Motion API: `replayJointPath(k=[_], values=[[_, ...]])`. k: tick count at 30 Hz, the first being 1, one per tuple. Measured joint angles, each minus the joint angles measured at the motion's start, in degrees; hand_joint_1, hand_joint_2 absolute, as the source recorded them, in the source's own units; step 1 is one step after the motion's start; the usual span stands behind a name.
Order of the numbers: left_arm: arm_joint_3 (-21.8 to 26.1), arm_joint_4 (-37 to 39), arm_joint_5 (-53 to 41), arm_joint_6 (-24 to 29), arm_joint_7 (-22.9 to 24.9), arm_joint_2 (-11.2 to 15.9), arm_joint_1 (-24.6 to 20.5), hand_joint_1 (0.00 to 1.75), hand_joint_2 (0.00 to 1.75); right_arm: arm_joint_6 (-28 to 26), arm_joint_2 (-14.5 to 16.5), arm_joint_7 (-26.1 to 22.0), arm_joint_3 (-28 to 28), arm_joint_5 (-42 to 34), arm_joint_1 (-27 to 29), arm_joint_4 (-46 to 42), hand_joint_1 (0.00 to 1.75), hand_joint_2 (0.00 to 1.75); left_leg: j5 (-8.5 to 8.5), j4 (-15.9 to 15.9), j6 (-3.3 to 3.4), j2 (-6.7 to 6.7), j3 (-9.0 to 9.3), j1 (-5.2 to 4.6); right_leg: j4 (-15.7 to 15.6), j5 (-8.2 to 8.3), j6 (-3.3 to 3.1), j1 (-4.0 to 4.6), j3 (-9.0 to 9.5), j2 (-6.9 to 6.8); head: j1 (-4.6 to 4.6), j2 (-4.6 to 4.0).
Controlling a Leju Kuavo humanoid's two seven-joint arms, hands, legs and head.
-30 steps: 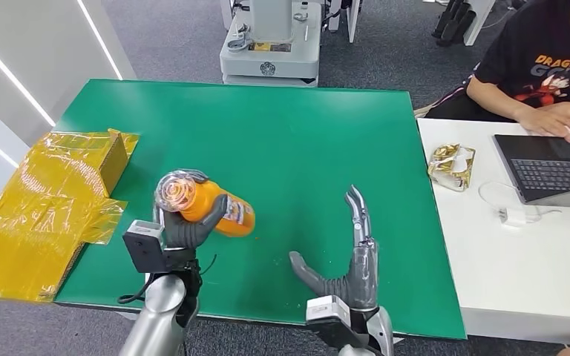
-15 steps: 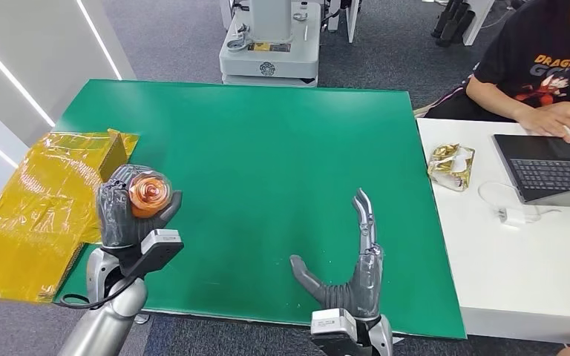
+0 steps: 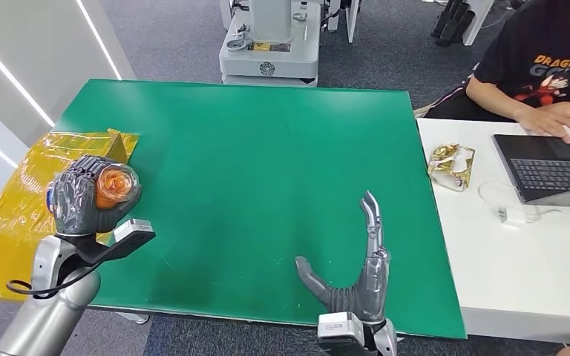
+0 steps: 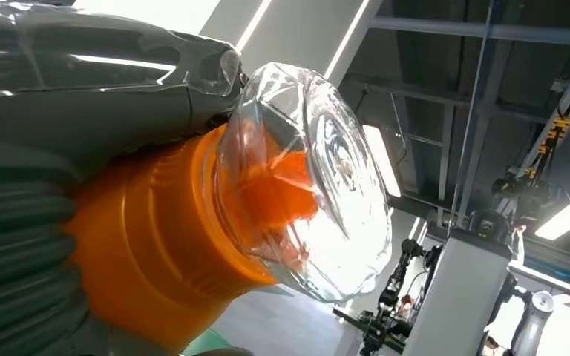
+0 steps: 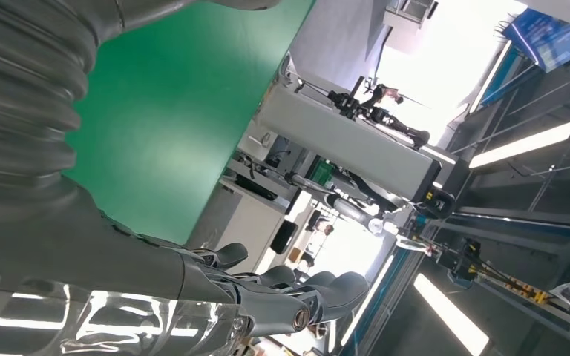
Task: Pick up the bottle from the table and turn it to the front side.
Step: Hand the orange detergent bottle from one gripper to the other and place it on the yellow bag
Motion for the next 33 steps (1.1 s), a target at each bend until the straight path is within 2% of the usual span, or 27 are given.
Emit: replayJointPath(k=[6,11,13,20,26,33], values=[[-0.02,2.66,-3.8,-0.94,1.93,1.12,-1.46,1.75,1.75,-0.07,-0.01,-0.76,0.02,-0.53,0.03,-0.19,0.0,1.75,0.0,0.01,0.0,-0.02,0.0,0.0,-0.01,0.0,0.0,0.0,0.0,-0.02,0.0,0.0],[-0.5,14.26,-24.24,0.69,7.15,1.88,-6.62,1.75,1.75,-0.28,0.02,-1.9,0.33,-2.34,-0.25,-0.78,0.0,1.75,0.03,0.0,-0.04,-0.01,0.03,0.0,0.02,0.02,-0.03,0.0,0.01,-0.01,0.0,0.0],[-0.92,20.94,-28.29,-0.45,7.79,1.83,-9.19,1.75,1.75,-0.31,0.03,-1.89,0.44,-2.68,-0.47,-0.74,0.0,1.75,0.05,0.0,-0.07,0.0,0.04,0.01,0.04,0.03,-0.05,0.01,0.0,0.0,0.0,0.0],[-4.97,42.9,-34.73,-4.79,9.52,-0.68,-17.35,1.75,1.75,-0.31,0.23,-1.78,0.44,-3.17,-0.66,-0.51,0.0,1.75,0.07,0.0,-0.1,0.02,0.02,0.02,0.03,0.04,-0.05,0.02,0.0,0.04,0.01,0.0],[-7.37,50.96,-36.97,-5.62,9.65,-2.32,-20.66,1.75,1.75,-0.31,0.33,-1.64,0.32,-3.26,-0.71,-0.2,0.0,1.75,0.05,0.01,-0.09,0.04,0.01,0.01,-0.01,0.05,-0.03,0.01,-0.01,0.06,0.01,0.0],[-10.89,57.93,-40.94,-9.61,8.51,-4.04,-26.79,1.75,1.75,-0.93,0.45,-1.57,-0.03,-3.23,-0.62,-0.08,0.0,1.75,0.1,0.0,-0.12,-0.05,0.05,0.01,0.01,0.09,-0.05,0.01,0.05,-0.06,0.01,0.0]])
